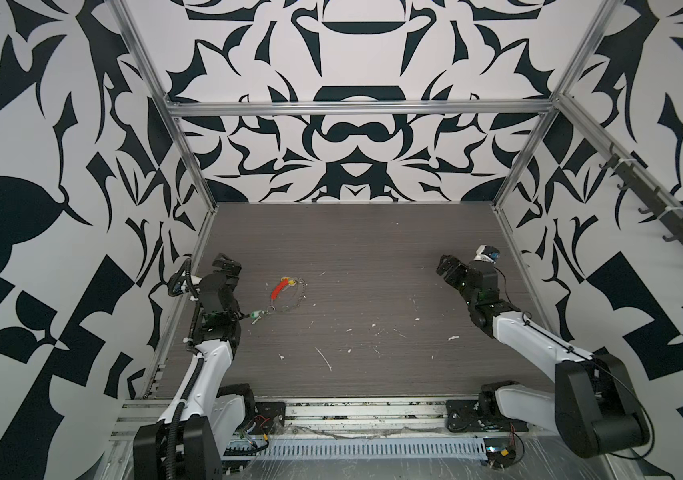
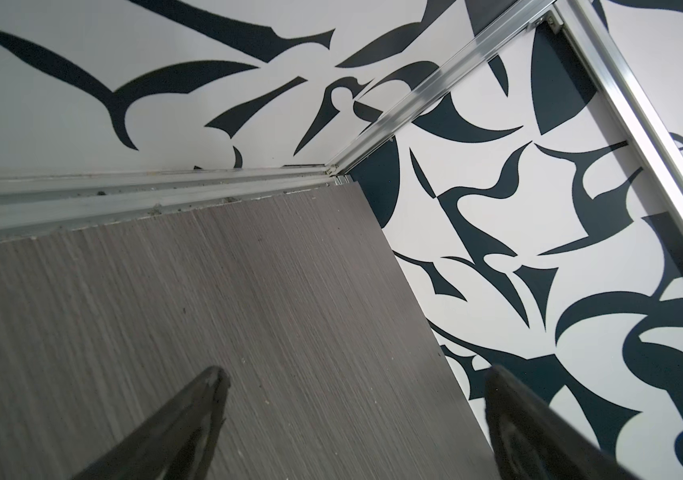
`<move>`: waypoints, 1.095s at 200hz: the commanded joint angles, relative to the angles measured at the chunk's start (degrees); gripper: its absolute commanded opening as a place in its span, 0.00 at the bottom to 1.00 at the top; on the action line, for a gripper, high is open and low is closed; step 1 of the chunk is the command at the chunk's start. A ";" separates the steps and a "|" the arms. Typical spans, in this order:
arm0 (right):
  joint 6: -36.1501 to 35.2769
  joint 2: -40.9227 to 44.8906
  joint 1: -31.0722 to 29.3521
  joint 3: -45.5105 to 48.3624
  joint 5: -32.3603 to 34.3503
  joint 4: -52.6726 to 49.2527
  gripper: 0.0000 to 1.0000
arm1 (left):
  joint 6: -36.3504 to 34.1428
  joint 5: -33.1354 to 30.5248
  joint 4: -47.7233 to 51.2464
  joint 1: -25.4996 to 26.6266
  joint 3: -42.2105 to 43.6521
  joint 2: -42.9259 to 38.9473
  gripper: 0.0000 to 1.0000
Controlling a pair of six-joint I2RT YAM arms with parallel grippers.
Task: Remove the keys from the keyring
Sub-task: 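Move left gripper over the red sleeve while right gripper advances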
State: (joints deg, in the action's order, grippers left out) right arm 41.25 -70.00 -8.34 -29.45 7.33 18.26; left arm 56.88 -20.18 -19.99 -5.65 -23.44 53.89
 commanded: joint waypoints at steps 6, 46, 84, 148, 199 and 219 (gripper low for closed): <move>4.97 -1.06 -0.12 -0.18 -8.24 4.17 1.00 | 2.07 10.48 5.32 -0.50 -2.84 -0.32 0.99; -2.00 -7.64 -1.56 -5.74 -22.31 0.15 0.91 | -4.55 23.58 22.09 -0.26 -11.88 6.98 0.80; -9.53 -11.15 -10.06 -10.58 -20.69 -6.54 0.85 | -6.96 27.22 26.80 2.14 -11.25 10.29 0.69; -11.68 -17.86 -15.86 -15.37 -24.04 -9.25 0.74 | -12.49 18.82 33.50 10.55 -10.73 14.58 0.59; -13.09 -19.28 -17.50 -17.13 -25.57 -10.12 0.72 | -13.38 17.36 31.41 10.70 -12.33 18.71 0.56; -13.11 -19.07 -17.59 -17.13 -26.05 -10.27 0.72 | -13.81 17.28 30.41 10.83 -12.85 23.47 0.56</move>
State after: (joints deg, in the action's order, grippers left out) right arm 29.43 -89.84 -25.54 -44.36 -17.34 7.99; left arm 44.05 -1.45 10.48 4.91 -34.89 73.52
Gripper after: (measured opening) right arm 0.722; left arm 0.563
